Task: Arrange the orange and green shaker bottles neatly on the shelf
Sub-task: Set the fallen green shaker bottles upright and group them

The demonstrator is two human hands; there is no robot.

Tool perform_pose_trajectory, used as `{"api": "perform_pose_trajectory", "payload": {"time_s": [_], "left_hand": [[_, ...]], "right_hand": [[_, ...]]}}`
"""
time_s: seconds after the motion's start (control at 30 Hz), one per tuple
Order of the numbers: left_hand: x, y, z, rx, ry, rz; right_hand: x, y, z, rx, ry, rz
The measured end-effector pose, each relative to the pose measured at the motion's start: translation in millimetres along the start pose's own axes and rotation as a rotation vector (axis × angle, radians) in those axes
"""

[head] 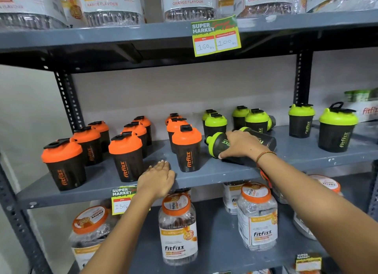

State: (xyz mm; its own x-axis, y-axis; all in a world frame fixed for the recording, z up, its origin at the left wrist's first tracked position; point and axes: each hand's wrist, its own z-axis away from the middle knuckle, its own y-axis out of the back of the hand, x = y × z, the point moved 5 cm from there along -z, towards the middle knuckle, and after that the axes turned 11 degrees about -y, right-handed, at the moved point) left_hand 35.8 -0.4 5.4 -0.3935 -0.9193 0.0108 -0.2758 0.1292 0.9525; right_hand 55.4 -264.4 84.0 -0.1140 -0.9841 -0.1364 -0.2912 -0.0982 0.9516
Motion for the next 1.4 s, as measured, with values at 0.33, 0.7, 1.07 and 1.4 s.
{"api": "perform_pose_trajectory", "payload": {"time_s": [0.33, 0.7, 1.07, 1.4], "left_hand": [[0, 0, 1, 0.000, -0.005, 0.002], [0, 0, 1, 0.013, 0.000, -0.002], [-1, -2, -1, 0.032, -0.002, -0.014], [-1, -2, -1, 0.030, -0.002, -0.005]], "right_hand": [[5, 8, 11, 0.226, -0.093, -0.829], [7, -39, 31, 0.251, -0.175, -1.079], [64, 22, 38, 0.706, -0.084, -1.084], [87, -5, -33, -0.032, -0.206, -0.024]]}}
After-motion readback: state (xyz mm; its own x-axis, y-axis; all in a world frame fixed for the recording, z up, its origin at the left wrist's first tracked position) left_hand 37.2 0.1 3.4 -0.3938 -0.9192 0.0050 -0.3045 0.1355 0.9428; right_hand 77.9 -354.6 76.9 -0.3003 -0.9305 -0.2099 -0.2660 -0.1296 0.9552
